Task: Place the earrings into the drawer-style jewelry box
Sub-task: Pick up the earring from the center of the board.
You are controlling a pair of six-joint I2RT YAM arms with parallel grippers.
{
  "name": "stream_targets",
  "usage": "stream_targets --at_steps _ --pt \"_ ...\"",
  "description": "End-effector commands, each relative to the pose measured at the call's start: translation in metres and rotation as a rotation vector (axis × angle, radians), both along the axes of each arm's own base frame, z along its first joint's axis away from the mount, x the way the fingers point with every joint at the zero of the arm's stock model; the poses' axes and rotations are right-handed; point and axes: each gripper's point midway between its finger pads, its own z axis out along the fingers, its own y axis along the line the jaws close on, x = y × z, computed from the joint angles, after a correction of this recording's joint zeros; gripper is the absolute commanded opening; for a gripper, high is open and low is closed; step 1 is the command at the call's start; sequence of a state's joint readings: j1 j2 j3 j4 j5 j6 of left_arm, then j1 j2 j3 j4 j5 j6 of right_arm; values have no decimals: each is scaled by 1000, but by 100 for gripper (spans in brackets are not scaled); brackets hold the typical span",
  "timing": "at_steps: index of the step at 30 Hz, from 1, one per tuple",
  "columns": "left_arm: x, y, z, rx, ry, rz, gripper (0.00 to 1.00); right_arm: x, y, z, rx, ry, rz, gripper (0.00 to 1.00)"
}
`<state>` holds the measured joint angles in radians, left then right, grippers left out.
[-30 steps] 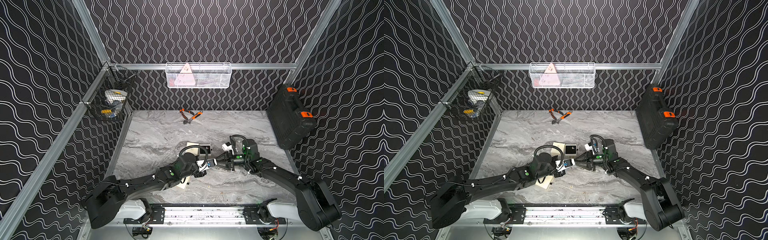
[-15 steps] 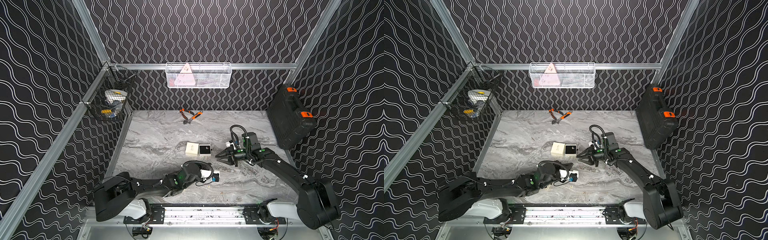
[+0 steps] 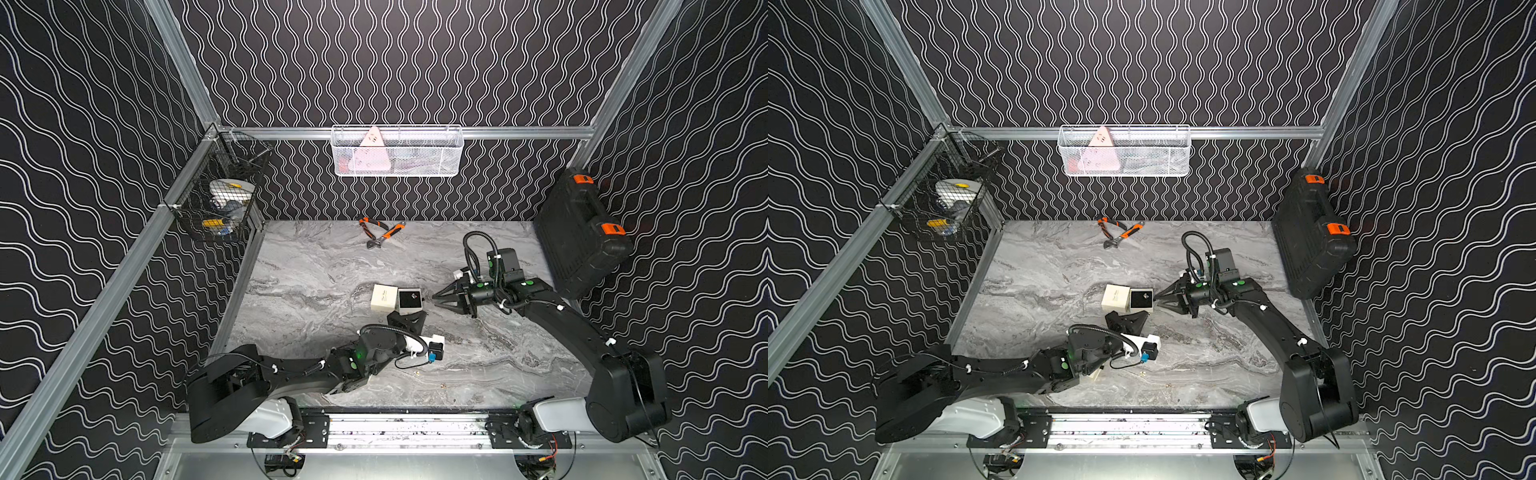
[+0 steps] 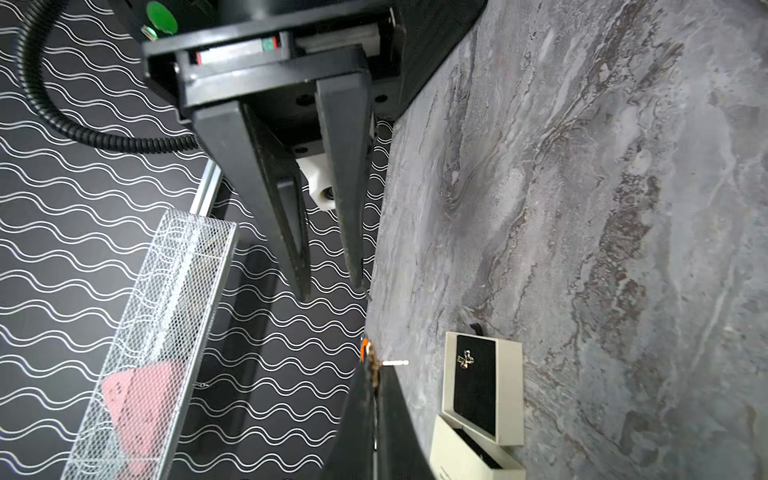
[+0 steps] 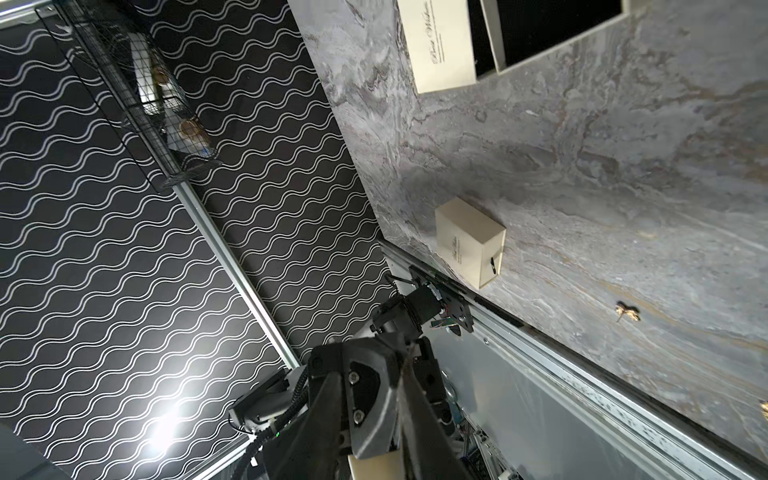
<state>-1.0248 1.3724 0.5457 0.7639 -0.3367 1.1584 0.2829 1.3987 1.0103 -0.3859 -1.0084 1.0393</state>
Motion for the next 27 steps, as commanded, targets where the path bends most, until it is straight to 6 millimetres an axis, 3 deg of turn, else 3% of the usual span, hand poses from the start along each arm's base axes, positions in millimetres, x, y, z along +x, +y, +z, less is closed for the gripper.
stream_targets --at_steps 1,9,27 --pt "7 0 13 58 -88 7 0 7 -3 9 -16 -22 -9 26" --pt "16 -11 37 107 -210 -4 0 20 0 40 -17 -98 0 25" --pt "21 1 37 219 -272 15 0 -3 -5 25 -85 -34 95 26"
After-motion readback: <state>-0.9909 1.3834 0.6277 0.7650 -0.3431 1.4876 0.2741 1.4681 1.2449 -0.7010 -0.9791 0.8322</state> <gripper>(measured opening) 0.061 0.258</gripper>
